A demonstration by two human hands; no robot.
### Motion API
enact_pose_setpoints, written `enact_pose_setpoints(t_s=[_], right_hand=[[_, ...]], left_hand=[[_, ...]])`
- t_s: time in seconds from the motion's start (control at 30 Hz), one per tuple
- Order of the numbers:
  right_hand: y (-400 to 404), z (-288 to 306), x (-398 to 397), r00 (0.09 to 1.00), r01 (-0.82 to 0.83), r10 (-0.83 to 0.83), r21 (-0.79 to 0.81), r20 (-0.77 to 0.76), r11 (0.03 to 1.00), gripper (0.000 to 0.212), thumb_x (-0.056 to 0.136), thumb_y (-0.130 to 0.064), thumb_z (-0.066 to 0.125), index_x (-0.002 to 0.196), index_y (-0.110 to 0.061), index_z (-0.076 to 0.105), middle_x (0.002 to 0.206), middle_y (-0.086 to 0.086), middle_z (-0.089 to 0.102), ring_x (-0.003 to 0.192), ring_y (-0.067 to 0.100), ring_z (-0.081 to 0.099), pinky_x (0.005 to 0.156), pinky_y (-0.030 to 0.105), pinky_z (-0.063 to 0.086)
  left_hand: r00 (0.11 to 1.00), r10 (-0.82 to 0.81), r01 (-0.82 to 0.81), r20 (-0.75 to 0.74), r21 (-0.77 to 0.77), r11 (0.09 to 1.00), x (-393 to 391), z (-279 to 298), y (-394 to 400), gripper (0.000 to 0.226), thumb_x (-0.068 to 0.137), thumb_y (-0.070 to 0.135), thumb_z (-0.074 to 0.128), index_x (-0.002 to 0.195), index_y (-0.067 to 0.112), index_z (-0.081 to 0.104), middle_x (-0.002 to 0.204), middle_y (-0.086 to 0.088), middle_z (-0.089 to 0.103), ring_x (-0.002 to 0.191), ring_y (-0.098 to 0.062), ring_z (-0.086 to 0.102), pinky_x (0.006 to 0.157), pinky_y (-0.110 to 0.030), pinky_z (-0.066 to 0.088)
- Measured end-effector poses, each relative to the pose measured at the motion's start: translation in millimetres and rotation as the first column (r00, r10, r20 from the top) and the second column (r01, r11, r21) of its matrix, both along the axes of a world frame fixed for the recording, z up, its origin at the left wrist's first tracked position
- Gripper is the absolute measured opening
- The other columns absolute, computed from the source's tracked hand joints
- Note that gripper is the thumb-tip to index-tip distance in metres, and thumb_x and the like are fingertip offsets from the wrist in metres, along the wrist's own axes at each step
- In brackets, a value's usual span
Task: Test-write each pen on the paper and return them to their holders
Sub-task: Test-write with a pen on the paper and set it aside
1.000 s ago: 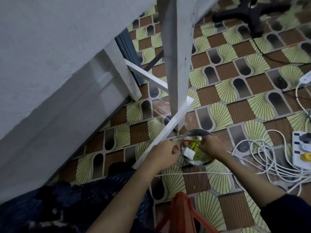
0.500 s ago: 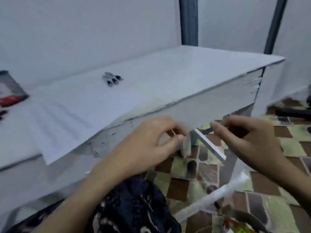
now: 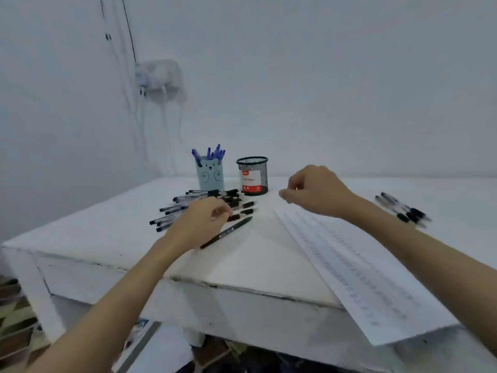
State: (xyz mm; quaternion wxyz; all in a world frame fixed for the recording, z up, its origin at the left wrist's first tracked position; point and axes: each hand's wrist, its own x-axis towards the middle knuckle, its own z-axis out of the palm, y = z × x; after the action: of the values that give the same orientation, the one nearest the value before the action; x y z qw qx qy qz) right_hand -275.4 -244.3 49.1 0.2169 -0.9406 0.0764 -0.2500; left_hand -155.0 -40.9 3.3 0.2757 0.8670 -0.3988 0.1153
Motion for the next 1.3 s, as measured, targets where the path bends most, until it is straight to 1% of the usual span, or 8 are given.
enact_pose_setpoints(t_s=[0.07, 0.23, 0.47, 0.83, 0.93, 1.03, 1.13, 1.3], right_hand=[[4, -11, 44, 0.995, -0.030, 0.022, -0.075, -0.100, 0.997, 0.014, 0.083, -0.021, 0.057, 0.078, -0.014, 0.068, 0.083, 0.006, 0.067, 0.077, 0.022, 0.060, 0.067, 0.028, 0.047], [12, -30, 114, 0.963, -0.148, 0.105, -0.164, -0.247, 0.975, 0.032, 0.085, -0.005, 0.052, 0.110, -0.014, 0.069, 0.112, 0.005, 0.065, 0.105, 0.023, 0.057, 0.088, 0.029, 0.048], [6, -43, 139, 0.959, -0.196, 0.134, -0.240, -0.251, 0.951, 0.022, 0.083, -0.003, 0.058, 0.101, -0.011, 0.069, 0.104, 0.007, 0.064, 0.090, 0.020, 0.054, 0.075, 0.027, 0.045], [-52, -5, 79, 0.965, 0.076, -0.136, -0.257, -0.226, 0.964, 0.014, 0.081, 0.001, 0.050, 0.082, -0.013, 0.055, 0.095, 0.005, 0.054, 0.084, 0.022, 0.050, 0.064, 0.025, 0.040], [-72, 2, 51, 0.963, 0.135, -0.152, -0.088, -0.225, 0.987, 0.015, 0.081, 0.000, 0.051, 0.083, -0.015, 0.050, 0.090, 0.005, 0.055, 0.071, 0.021, 0.057, 0.059, 0.024, 0.043], [-88, 8, 18, 0.979, 0.131, -0.078, 0.286, -0.189, 0.949, 0.021, 0.080, 0.008, 0.052, 0.093, -0.009, 0.052, 0.074, 0.008, 0.059, 0.050, 0.019, 0.062, 0.057, 0.027, 0.054], [-98, 13, -10, 0.990, 0.083, 0.000, 0.580, -0.141, 0.811, 0.015, 0.079, 0.009, 0.058, 0.083, -0.004, 0.052, 0.065, 0.014, 0.064, 0.054, 0.027, 0.062, 0.058, 0.030, 0.053], [-111, 11, -24, 0.999, 0.045, -0.010, 0.775, -0.050, 0.631, 0.012, 0.083, 0.006, 0.057, 0.078, -0.004, 0.056, 0.081, 0.015, 0.073, 0.071, 0.023, 0.068, 0.070, 0.028, 0.051]], left_hand=[[0.998, 0.050, -0.050, 0.025, 0.004, 0.999, 22, -9, 14, 0.018, 0.094, 0.020, 0.050, 0.094, 0.031, 0.064, 0.102, 0.011, 0.059, 0.098, -0.007, 0.056, 0.087, -0.025, 0.045], [0.992, 0.059, -0.063, 0.112, 0.028, 0.998, 59, -20, 21, 0.023, 0.094, 0.016, 0.048, 0.107, 0.020, 0.066, 0.100, 0.010, 0.056, 0.102, -0.011, 0.052, 0.092, -0.029, 0.042], [0.992, 0.009, -0.001, 0.126, -0.061, 0.998, 68, -27, 18, 0.021, 0.094, 0.017, 0.049, 0.103, 0.022, 0.068, 0.102, 0.010, 0.061, 0.098, -0.007, 0.054, 0.090, -0.026, 0.043], [0.992, -0.019, 0.024, 0.127, -0.041, 0.999, 45, -10, -4, 0.021, 0.095, 0.021, 0.049, 0.105, 0.024, 0.067, 0.102, 0.013, 0.058, 0.099, -0.007, 0.052, 0.090, -0.028, 0.043], [0.990, -0.071, 0.074, 0.122, -0.016, 0.997, 33, -1, -29, 0.021, 0.095, 0.019, 0.049, 0.106, 0.021, 0.067, 0.105, 0.009, 0.059, 0.099, -0.009, 0.052, 0.090, -0.028, 0.044], [0.983, -0.139, 0.139, 0.119, 0.013, 0.990, 19, 5, -58, 0.021, 0.094, 0.020, 0.049, 0.106, 0.022, 0.067, 0.108, 0.008, 0.060, 0.097, -0.008, 0.053, 0.089, -0.027, 0.044], [0.974, -0.191, 0.186, 0.118, 0.058, 0.981, 8, 7, -87, 0.020, 0.094, 0.022, 0.049, 0.106, 0.022, 0.066, 0.109, 0.007, 0.060, 0.098, -0.009, 0.054, 0.090, -0.029, 0.043], [0.969, -0.249, 0.246, -0.003, 0.138, 0.959, 10, 1, -130, 0.023, 0.097, 0.026, 0.045, 0.114, 0.025, 0.060, 0.121, 0.006, 0.057, 0.109, -0.007, 0.050, 0.094, -0.026, 0.039]])
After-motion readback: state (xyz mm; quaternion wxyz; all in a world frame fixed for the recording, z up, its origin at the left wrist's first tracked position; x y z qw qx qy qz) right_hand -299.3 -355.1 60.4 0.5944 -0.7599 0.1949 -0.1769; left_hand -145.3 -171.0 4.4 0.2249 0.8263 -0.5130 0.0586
